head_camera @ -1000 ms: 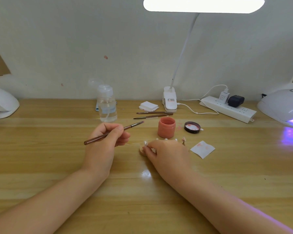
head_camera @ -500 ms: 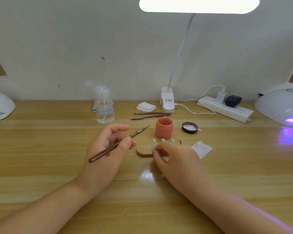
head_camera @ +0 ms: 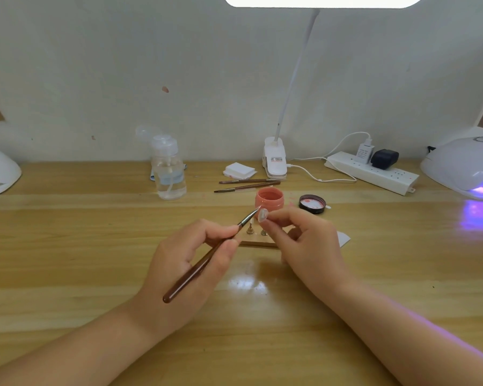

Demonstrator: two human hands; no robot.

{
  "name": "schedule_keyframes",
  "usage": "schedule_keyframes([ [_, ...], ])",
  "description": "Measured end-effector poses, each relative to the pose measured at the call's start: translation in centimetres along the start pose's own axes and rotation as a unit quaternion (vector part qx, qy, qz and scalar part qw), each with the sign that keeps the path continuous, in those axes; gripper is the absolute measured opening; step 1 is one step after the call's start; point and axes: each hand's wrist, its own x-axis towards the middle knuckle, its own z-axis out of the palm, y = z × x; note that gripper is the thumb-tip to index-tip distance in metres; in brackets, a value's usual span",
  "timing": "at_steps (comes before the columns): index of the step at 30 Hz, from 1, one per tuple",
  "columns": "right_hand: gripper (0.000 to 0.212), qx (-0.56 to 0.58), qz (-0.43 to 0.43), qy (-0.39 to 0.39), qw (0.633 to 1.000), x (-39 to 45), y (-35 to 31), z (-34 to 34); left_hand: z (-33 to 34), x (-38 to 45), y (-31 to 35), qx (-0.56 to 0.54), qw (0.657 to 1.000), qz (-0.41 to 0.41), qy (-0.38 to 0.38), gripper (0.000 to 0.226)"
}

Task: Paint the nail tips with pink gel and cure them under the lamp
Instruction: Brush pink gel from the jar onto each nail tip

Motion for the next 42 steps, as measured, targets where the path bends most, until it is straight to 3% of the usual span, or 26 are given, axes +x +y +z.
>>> schedule_keyframes([
  [4,0.005,0.000,-0.002,0.003,1.000,0.07,0.46,0.16,0.32,0.17,-0.04,0.056,0.998,0.023,0.007,0.019],
  [11,0.005,0.010,0.003,0.004,1.000,0.05,0.91,0.27,0.39,0.09,-0.03,0.060,0.998,0.032,-0.003,0.018],
  [25,0.014,0.003,0.003,0.002,1.000,0.06,0.84,0.28,0.14,-0.10,-0.26,0.043,0.999,0.025,-0.014,0.015],
  [32,0.005,0.016,0.012,0.005,1.000,0.11,0.70,0.34,0.02,-0.08,-0.21,0.014,0.999,0.026,0.017,0.014],
  [37,0.004,0.017,0.004,-0.006,1.000,-0.02,0.60,0.29,0.32,-0.03,-0.27,-0.016,1.000,-0.015,0.015,0.019],
  [42,0.004,0.011,0.003,-0.002,1.000,-0.01,0.68,0.38,0.19,-0.15,-0.25,-0.013,1.000,-0.003,-0.004,0.015],
])
